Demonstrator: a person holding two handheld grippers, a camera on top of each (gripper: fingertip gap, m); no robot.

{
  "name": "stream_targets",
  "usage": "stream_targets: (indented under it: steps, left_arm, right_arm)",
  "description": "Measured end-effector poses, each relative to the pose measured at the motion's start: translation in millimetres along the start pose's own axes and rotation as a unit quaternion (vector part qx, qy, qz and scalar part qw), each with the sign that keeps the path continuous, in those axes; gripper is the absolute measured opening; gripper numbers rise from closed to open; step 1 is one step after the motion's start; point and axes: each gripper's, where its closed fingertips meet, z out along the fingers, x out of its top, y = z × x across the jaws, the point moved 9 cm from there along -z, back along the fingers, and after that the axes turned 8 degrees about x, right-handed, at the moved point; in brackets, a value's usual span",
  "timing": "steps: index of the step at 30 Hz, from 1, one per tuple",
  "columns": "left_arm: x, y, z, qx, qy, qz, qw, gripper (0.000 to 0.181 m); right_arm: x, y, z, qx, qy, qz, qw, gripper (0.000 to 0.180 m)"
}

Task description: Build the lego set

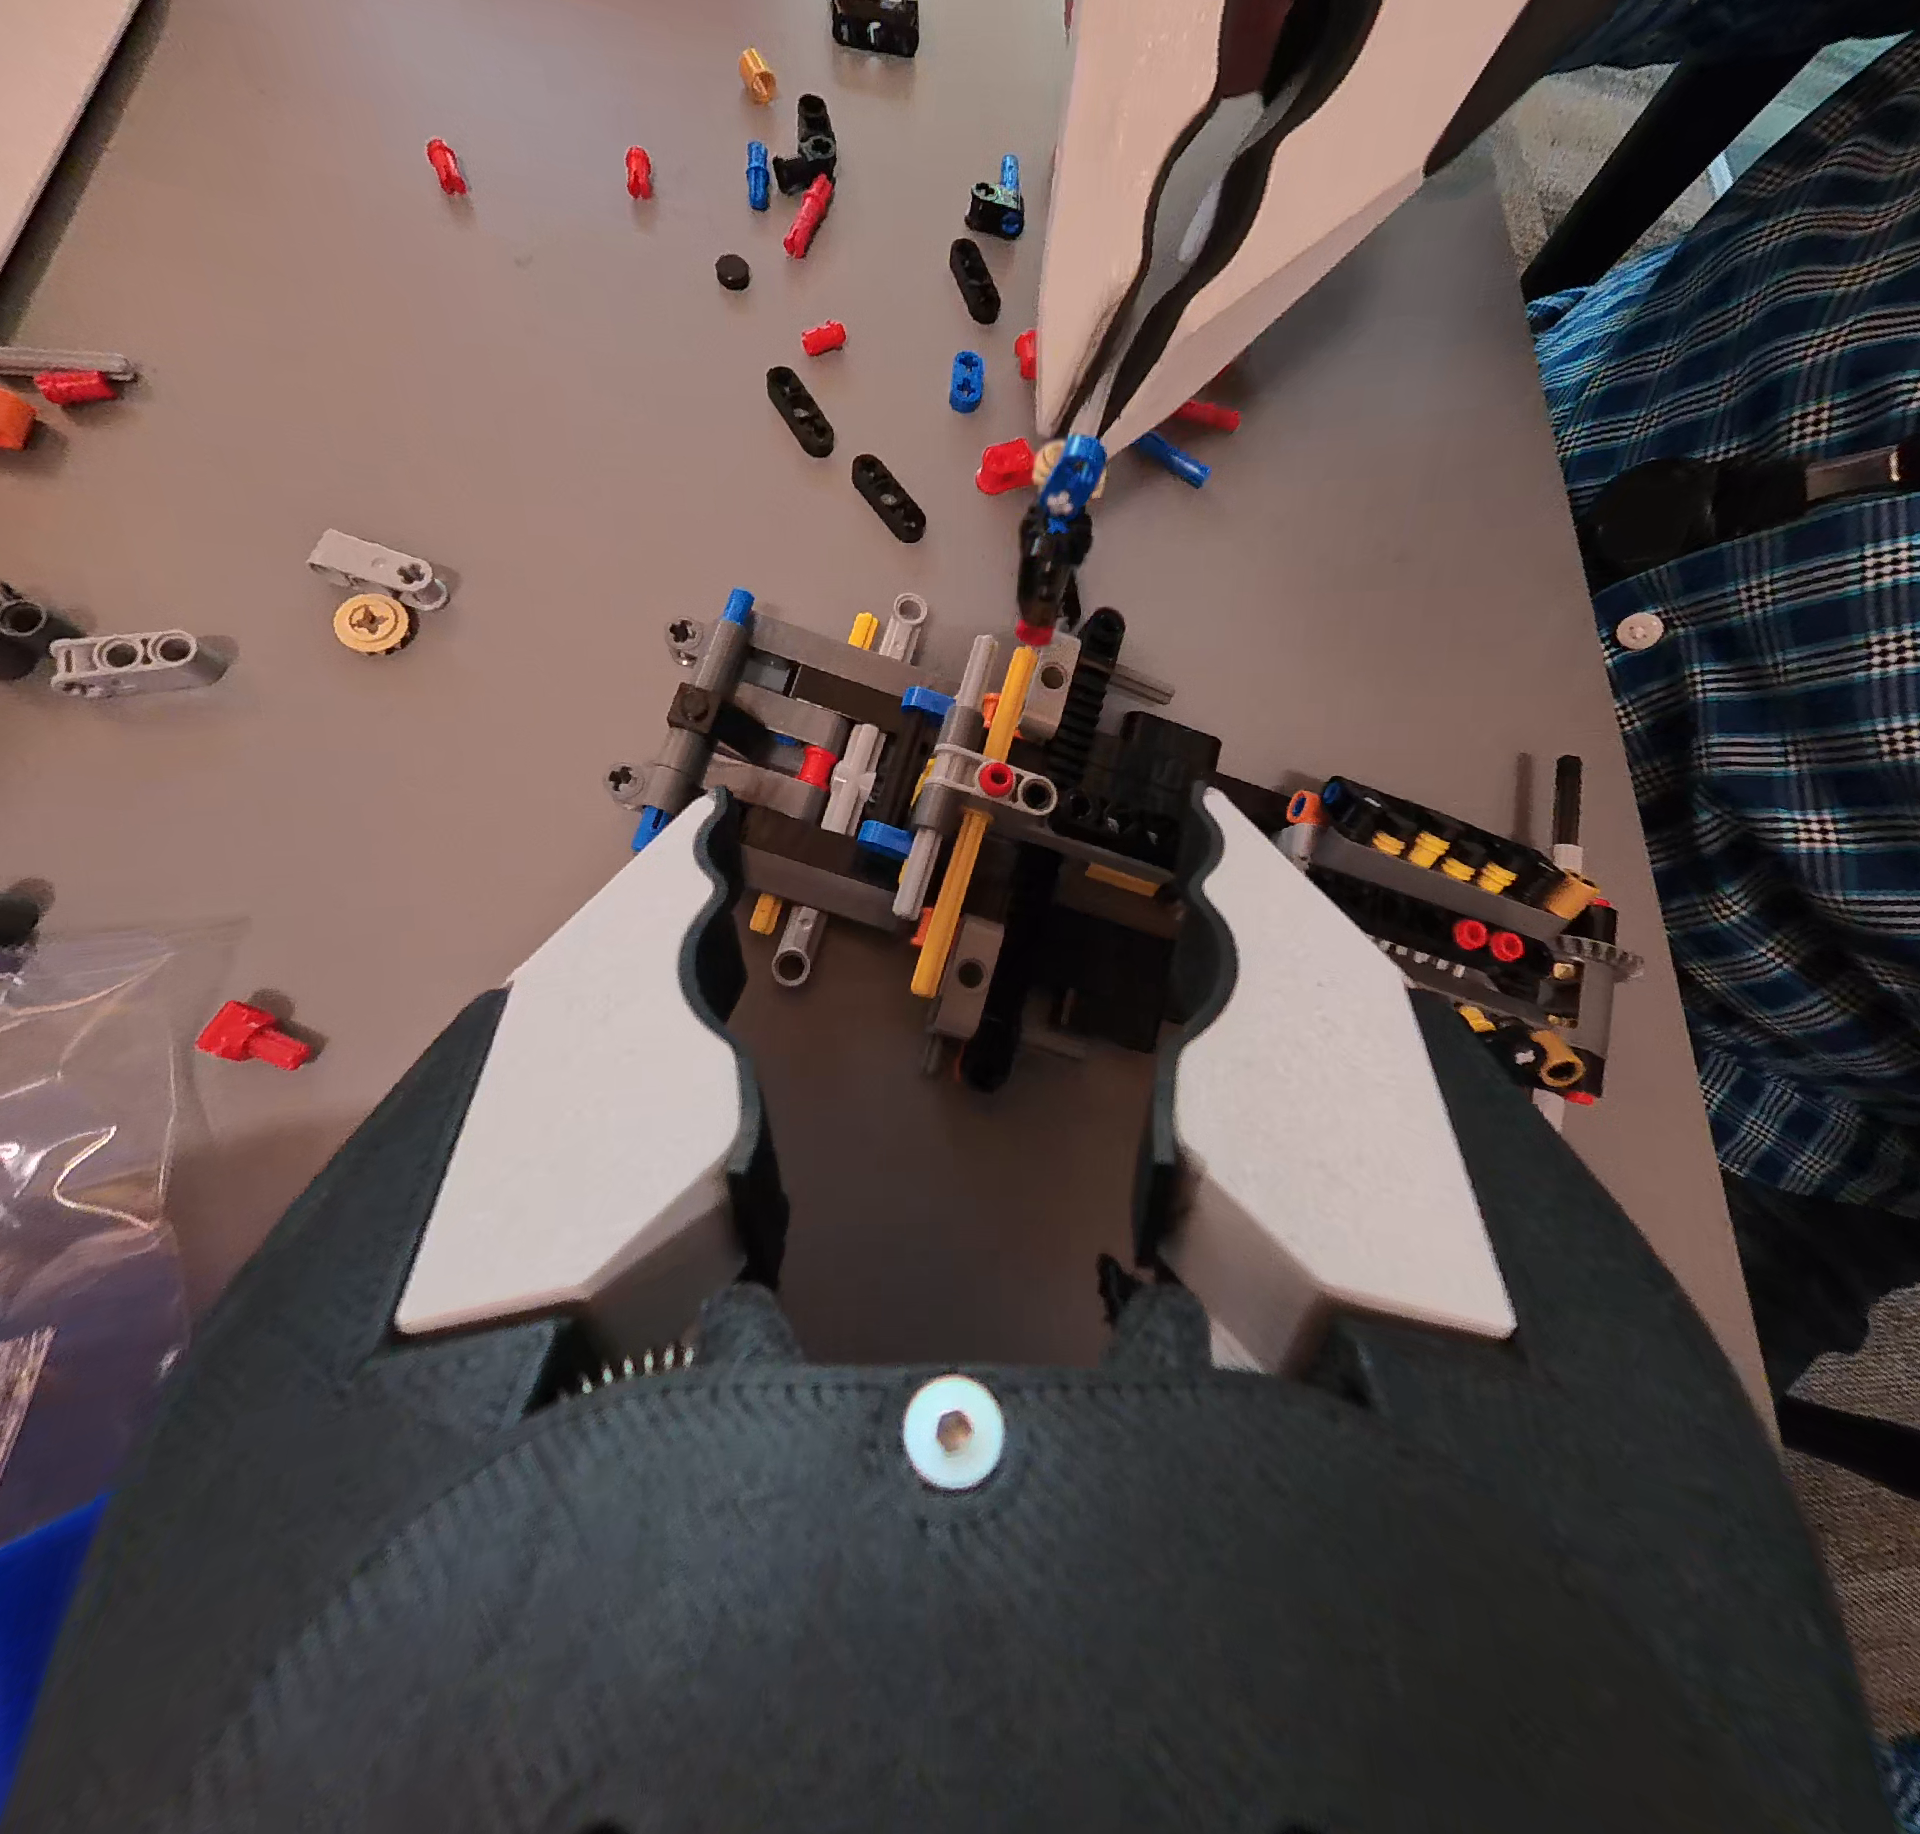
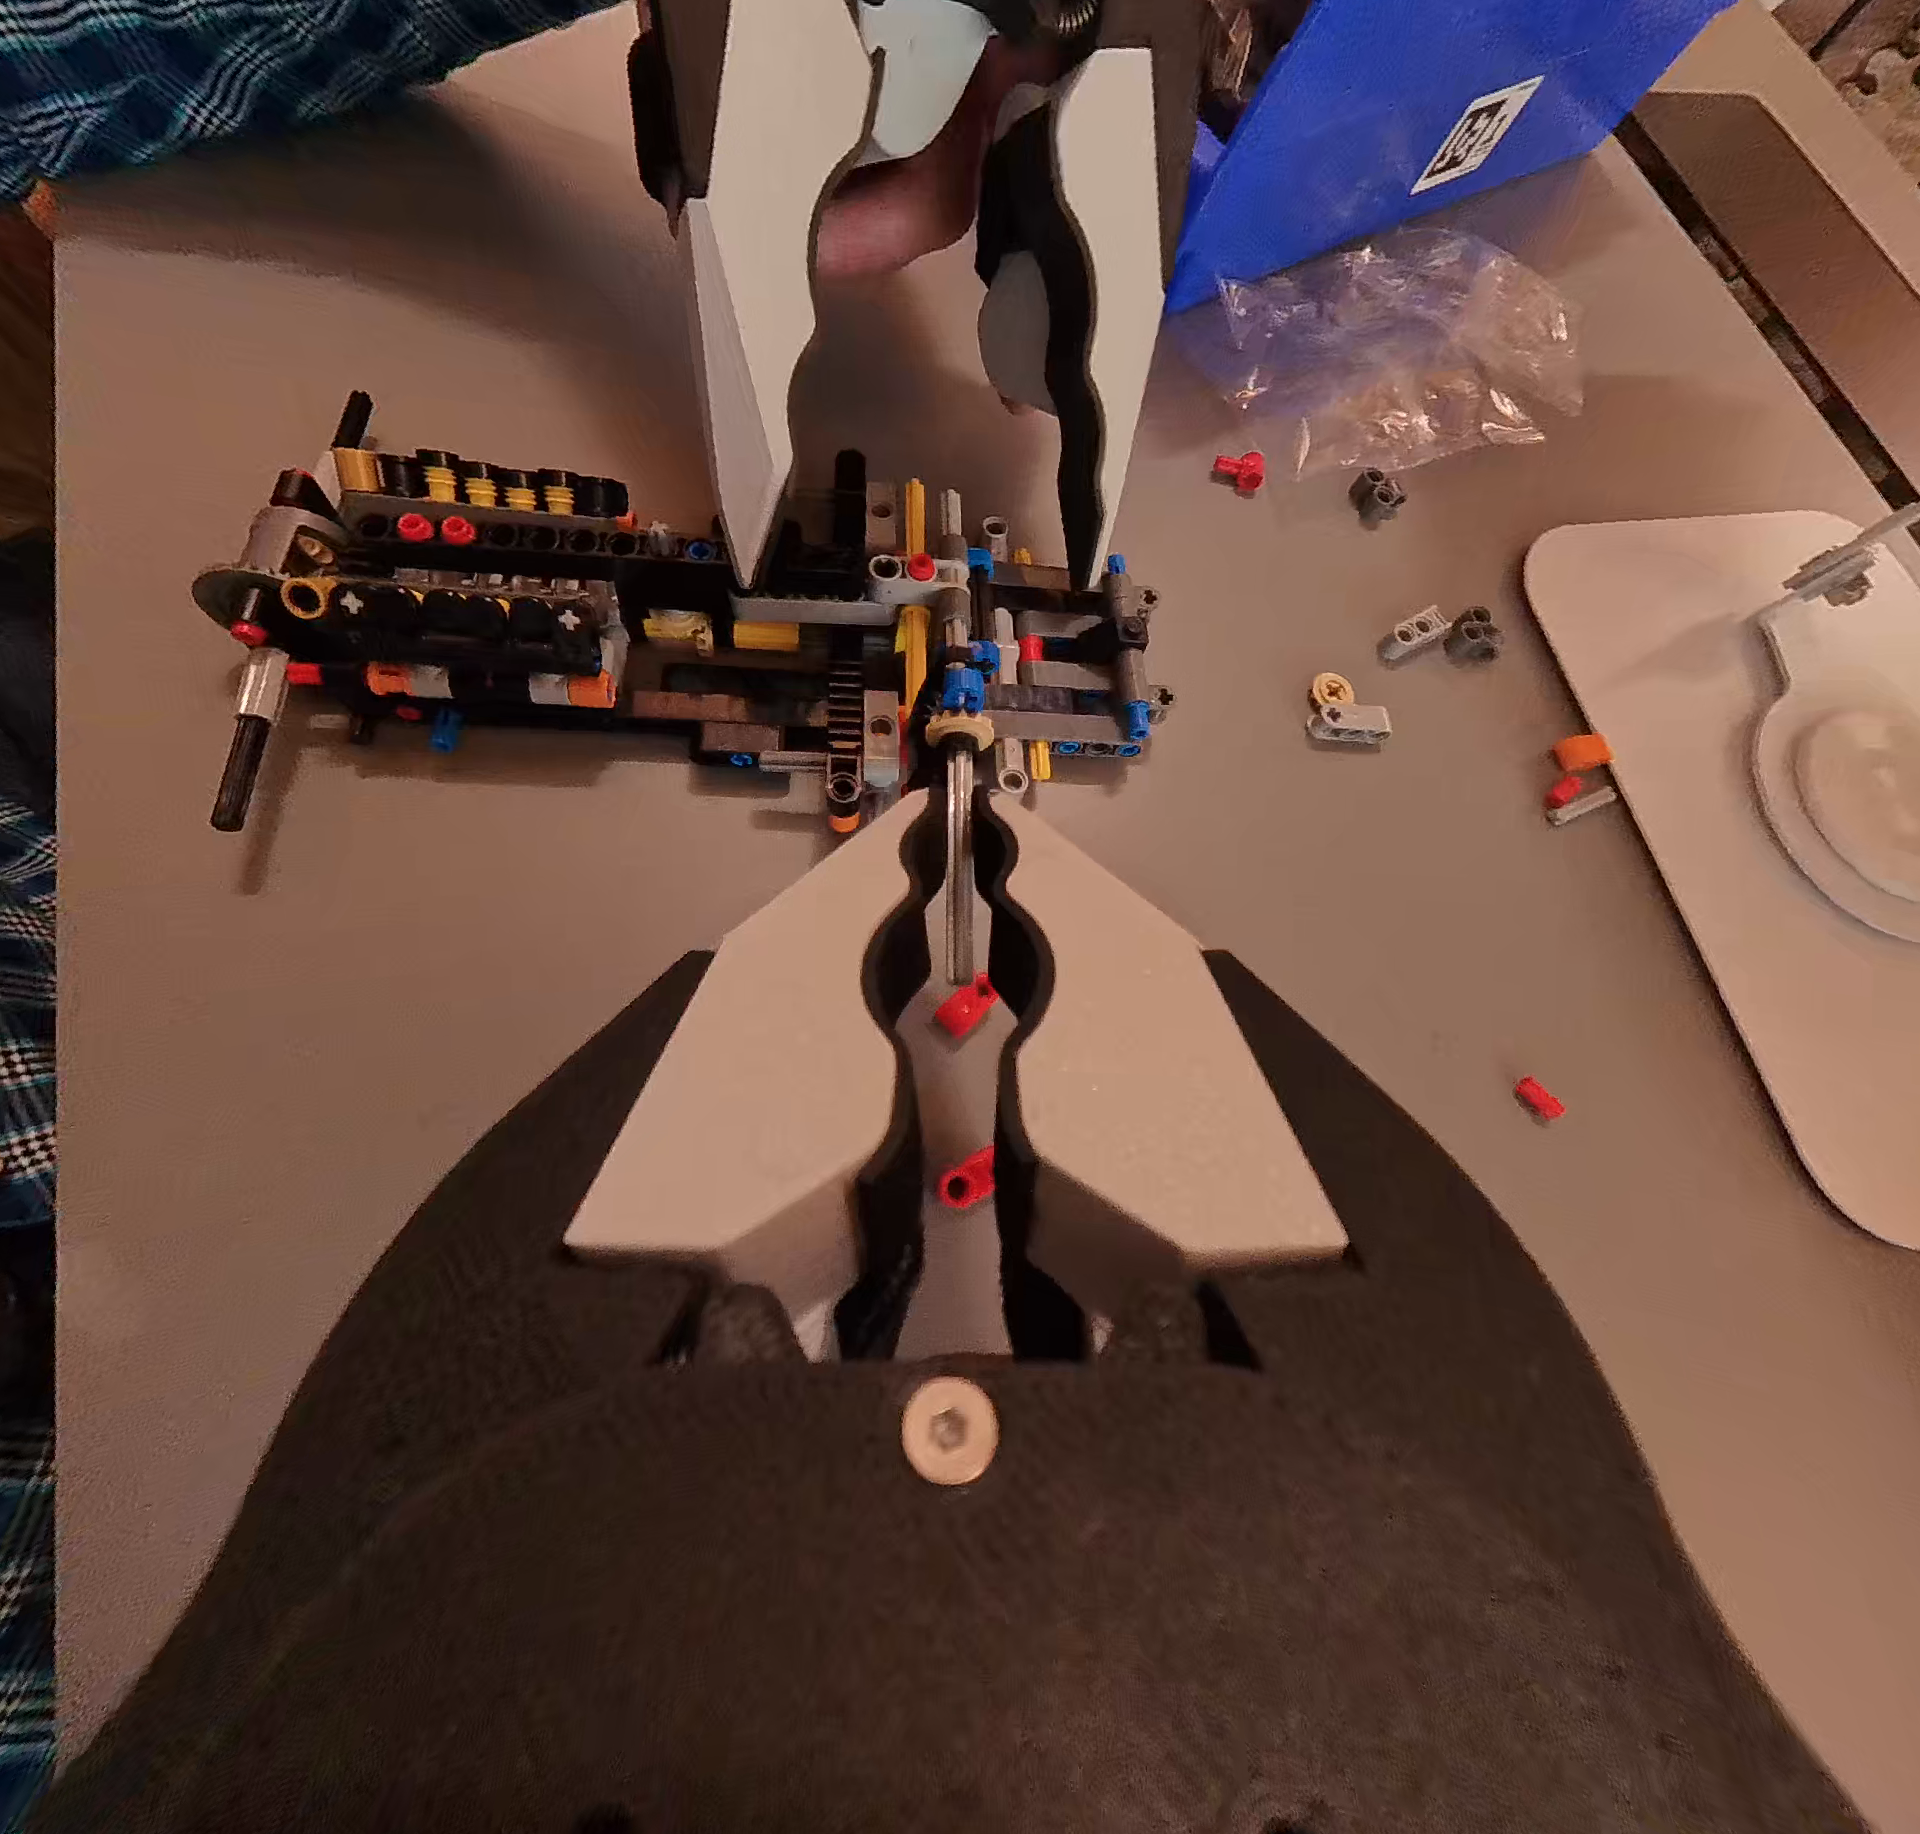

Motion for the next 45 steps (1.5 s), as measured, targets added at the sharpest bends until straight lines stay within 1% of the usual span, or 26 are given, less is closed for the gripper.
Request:
stream_targets:
  steps: [10, 30, 45]
  left_arm:
    - [-0.4, 2.4, 5.1, -0.009, -0.006, 0.001, 1.0, 0.082]
    - [0.7, 3.5, 7.3, -0.004, -0.007, 0.004, 1.0, 0.079]
    - [2.2, 4.8, 9.5, -0.003, -0.003, 0.003, 1.0, 0.078]
  right_arm:
    - [-1.6, -0.1, 5.6, -0.003, 0.005, -0.006, 1.0, 0.001]
    - [-8.5, -2.0, 10.3, -0.003, 0.065, 0.016, 0.998, 0.001]
    - [3.9, -6.7, 21.2, -0.02, 0.052, -0.016, 0.998, 0.001]
